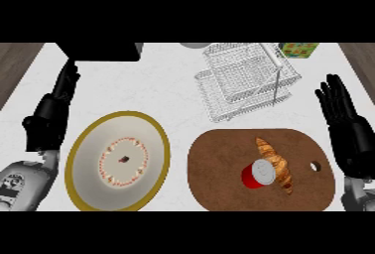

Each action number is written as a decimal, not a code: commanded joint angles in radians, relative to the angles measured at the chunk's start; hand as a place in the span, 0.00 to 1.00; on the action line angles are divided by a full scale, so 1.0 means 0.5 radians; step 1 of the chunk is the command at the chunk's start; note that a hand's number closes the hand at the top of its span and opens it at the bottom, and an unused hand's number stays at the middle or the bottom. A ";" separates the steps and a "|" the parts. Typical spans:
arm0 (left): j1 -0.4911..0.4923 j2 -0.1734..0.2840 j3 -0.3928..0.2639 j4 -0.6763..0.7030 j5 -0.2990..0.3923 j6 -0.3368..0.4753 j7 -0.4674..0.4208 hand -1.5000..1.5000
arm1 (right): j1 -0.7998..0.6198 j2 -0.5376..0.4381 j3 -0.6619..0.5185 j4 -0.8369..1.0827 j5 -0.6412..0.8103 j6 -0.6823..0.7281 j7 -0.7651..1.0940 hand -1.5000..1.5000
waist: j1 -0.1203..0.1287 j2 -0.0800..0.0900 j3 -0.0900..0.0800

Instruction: Pick the croissant from the cutting board and place it in the tiered basket

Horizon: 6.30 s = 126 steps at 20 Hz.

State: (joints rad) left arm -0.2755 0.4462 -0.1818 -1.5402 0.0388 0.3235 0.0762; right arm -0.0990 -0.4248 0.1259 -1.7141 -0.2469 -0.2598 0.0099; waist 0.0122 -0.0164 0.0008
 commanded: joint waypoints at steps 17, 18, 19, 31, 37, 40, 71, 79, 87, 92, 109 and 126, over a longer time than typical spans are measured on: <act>0.081 -0.385 -0.161 0.024 0.070 0.069 -0.058 0.50 | -0.277 -0.201 -0.291 0.779 -1.819 2.363 0.129 0.00 | 0.024 0.070 0.014; 0.153 -0.392 -0.170 0.037 0.083 0.055 -0.108 0.50 | -0.278 -0.326 -0.373 0.832 -1.872 2.489 0.136 0.00 | 0.021 0.069 0.012; 0.124 -0.403 -0.203 -0.024 0.055 0.071 -0.061 0.50 | -0.339 -0.409 -0.396 0.954 -1.851 2.597 0.158 0.00 | 0.053 0.068 0.014; 0.166 -0.419 -0.164 0.067 0.054 0.086 -0.116 0.50 | -0.709 -0.920 -0.852 0.230 -0.654 2.970 0.005 0.00 | -0.018 0.038 0.009; 0.117 -0.444 -0.175 0.077 0.022 0.090 -0.102 0.50 | -0.623 -0.711 -0.817 -0.261 -0.065 2.924 -0.063 0.00 | -0.012 0.044 0.007; 0.224 -0.452 -0.149 0.066 0.032 0.096 -0.168 0.50 | -0.489 -0.693 -0.829 -0.422 0.070 2.977 -0.170 0.00 | -0.026 0.035 0.003; 0.255 -0.527 -0.065 0.028 -0.081 -0.055 -0.121 0.50 | -0.076 -1.010 -0.125 -0.315 1.642 1.963 -1.223 0.00 | -0.023 0.034 -0.001; 0.345 -0.588 -0.090 -0.054 -0.154 -0.016 -0.127 0.50 | -0.102 -0.966 0.113 -0.297 1.871 1.635 -1.349 0.00 | -0.012 0.033 -0.001; 0.193 -0.659 0.000 0.052 -0.233 -0.051 -0.049 0.50 | -0.308 -0.711 0.037 -0.016 2.012 1.677 -1.204 0.00 | -0.020 0.034 -0.002; 0.224 -0.719 -0.028 0.091 -0.269 -0.052 -0.132 0.50 | -0.296 -0.702 0.109 0.269 2.146 1.533 -1.406 0.00 | -0.016 0.036 -0.001; 0.166 -0.718 0.097 0.008 -0.308 -0.136 0.027 0.50 | -0.332 -0.553 0.176 0.197 2.187 1.707 -1.390 0.00 | -0.023 0.031 -0.002; 0.376 -0.745 0.085 -0.098 -0.336 -0.249 -0.090 0.50 | -0.382 -0.279 0.402 0.641 2.531 1.411 -1.373 0.00 | -0.005 0.035 -0.001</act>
State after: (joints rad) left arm -0.1291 0.0757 -0.1205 -1.5487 -0.1204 0.2120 0.0234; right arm -0.2557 -0.6130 0.2997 -1.5099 0.9614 0.4707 -0.6301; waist 0.0035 0.0001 -0.0002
